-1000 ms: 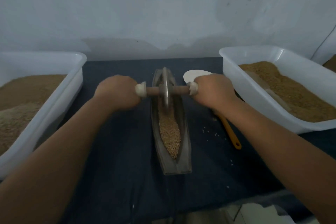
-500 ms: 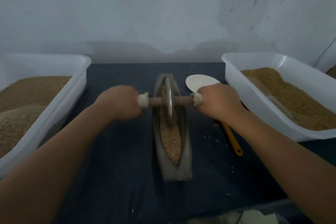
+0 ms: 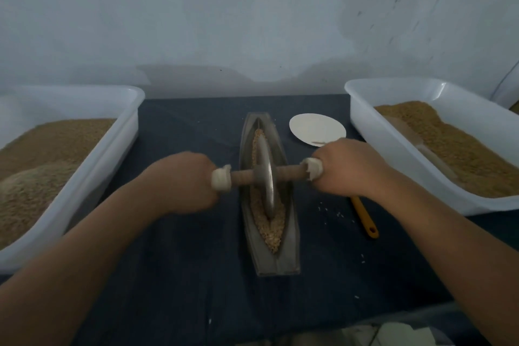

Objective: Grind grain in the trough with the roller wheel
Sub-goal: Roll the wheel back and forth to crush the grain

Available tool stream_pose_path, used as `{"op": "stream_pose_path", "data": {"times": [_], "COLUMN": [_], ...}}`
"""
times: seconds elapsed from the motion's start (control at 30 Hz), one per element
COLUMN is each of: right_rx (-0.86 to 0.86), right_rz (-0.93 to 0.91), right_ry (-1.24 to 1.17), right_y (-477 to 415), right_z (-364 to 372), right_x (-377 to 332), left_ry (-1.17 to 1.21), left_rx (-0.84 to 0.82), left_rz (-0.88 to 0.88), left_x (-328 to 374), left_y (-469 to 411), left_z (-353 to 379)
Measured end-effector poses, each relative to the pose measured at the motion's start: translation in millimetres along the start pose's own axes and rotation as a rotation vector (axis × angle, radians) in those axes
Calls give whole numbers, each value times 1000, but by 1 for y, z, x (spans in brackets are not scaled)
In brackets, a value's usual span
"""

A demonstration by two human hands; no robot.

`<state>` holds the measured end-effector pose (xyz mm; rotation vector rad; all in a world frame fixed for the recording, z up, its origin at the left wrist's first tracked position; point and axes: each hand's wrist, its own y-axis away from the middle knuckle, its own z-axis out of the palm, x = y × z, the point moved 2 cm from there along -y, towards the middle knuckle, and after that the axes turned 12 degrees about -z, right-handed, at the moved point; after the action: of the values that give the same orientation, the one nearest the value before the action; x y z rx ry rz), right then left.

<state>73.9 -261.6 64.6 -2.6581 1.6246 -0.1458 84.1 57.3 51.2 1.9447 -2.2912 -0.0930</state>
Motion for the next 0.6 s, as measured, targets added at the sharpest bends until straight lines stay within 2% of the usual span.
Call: {"op": "stream_pose_path", "data": {"times": [0.13,0.2,0.27,0.37,0.43,0.53,0.6], "right_rx": [202,240,208,-28,-112,-30,92], "right_rz": [122,112,81,25,-6,14,88], "right_ry": [81,100,58,-32,-85,-32,31], "right_y": [-43,-50,-40,-2,20,13,-12], "right_z": [-1,-2,-4,0,5,11,13], "right_x": [6,4,3,3,3,3,6], "left_ry": [-33,-16,-18,-25,-51,-64,-53], "left_rx": [190,241,169,34,23,42,107], "left_rz": [-125,-133,-93,19,69,62,-15], "left_x": [13,14,13,3,1,4,10], "left_y": [-53,-60,-49,-10,12,2,-23], "left_z": [-22,-24,-21,-10,-5,-6,-16]}}
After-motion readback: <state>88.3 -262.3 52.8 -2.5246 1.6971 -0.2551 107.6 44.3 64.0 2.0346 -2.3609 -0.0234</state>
